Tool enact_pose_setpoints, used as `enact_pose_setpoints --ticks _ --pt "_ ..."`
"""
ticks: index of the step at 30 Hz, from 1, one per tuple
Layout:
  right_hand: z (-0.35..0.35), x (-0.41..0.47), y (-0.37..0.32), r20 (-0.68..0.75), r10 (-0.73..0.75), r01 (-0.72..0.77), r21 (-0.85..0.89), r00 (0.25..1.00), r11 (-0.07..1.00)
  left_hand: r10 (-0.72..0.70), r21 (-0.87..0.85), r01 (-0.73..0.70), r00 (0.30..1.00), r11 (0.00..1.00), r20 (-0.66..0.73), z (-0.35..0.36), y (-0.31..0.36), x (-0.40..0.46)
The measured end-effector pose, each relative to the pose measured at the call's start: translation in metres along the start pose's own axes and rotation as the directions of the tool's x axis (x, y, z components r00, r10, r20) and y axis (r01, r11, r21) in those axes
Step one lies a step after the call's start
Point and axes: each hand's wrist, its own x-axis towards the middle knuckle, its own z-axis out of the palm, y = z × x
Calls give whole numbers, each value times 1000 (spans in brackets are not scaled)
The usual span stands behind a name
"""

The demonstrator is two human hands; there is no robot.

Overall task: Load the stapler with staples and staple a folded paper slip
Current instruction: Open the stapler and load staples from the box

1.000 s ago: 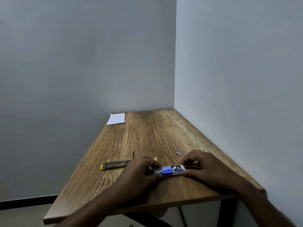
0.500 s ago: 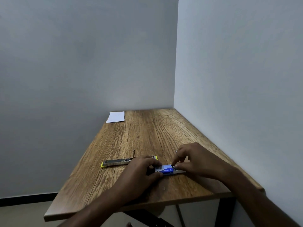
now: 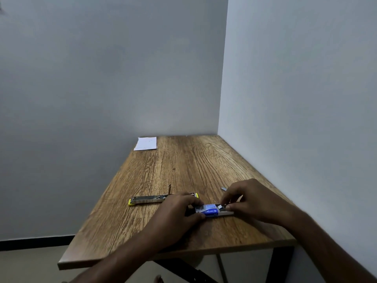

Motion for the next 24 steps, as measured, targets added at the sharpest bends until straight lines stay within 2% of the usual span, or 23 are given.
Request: enact_pose_setpoints --ticks 12,24 --pt "0 -2 9 -17 51 -51 13 999 999 -6 1 6 1000 1000 8 0 -2 0" --pt "2 -3 5 -111 -11 3 -74 994 997 1 -3 -1 1000 1000 -7 1 -1 -2"
